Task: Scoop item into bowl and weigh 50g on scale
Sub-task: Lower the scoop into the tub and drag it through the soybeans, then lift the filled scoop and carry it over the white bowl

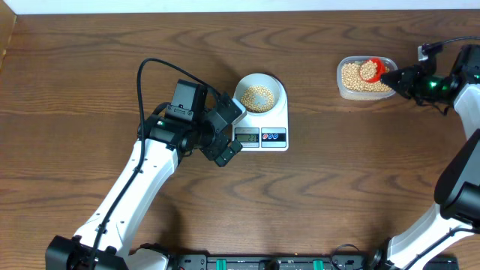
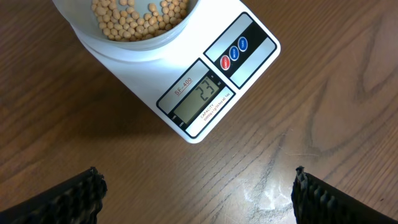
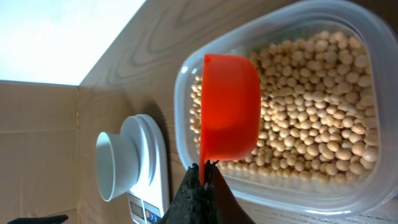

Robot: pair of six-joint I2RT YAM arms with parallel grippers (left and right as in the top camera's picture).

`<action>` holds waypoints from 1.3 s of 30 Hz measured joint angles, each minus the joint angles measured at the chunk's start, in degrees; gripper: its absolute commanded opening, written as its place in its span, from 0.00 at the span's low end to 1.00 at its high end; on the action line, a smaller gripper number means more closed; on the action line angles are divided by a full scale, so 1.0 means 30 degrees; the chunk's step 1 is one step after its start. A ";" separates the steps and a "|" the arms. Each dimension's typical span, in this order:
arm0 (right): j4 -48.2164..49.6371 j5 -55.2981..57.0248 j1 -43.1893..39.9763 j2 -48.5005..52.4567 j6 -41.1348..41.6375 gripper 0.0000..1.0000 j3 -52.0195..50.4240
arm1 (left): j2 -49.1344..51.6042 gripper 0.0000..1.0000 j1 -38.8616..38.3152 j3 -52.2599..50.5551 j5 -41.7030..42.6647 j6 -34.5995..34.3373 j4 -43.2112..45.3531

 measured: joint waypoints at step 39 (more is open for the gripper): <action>0.3789 -0.3665 0.5916 -0.0197 0.2849 0.01 0.0000 | 0.0000 0.98 0.0000 0.0000 0.0000 0.0000 0.0000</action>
